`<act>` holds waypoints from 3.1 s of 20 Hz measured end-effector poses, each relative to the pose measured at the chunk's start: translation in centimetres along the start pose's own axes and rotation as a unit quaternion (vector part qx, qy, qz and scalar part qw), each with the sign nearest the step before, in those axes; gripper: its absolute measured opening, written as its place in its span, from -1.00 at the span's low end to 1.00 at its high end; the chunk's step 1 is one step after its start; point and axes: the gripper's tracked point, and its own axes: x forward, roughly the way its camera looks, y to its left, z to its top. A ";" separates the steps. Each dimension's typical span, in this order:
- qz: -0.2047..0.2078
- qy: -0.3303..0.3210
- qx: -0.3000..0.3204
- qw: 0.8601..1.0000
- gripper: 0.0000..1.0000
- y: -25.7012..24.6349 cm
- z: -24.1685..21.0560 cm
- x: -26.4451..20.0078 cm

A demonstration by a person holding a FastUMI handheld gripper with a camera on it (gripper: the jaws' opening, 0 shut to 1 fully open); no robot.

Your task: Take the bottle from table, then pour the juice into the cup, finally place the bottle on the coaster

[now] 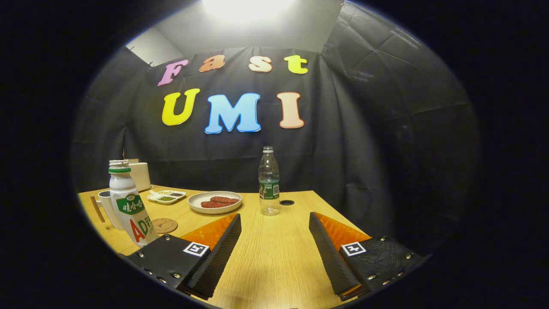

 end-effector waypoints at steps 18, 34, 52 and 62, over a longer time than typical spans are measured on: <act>0.051 -0.012 0.007 0.999 0.93 4.7 6.8 -5.6; 0.116 0.026 0.025 0.993 0.93 12.6 2.5 -10.2; 0.148 0.085 0.016 0.985 0.93 20.3 -3.0 -5.1; 0.129 0.109 0.010 0.985 0.48 20.4 -4.2 -4.5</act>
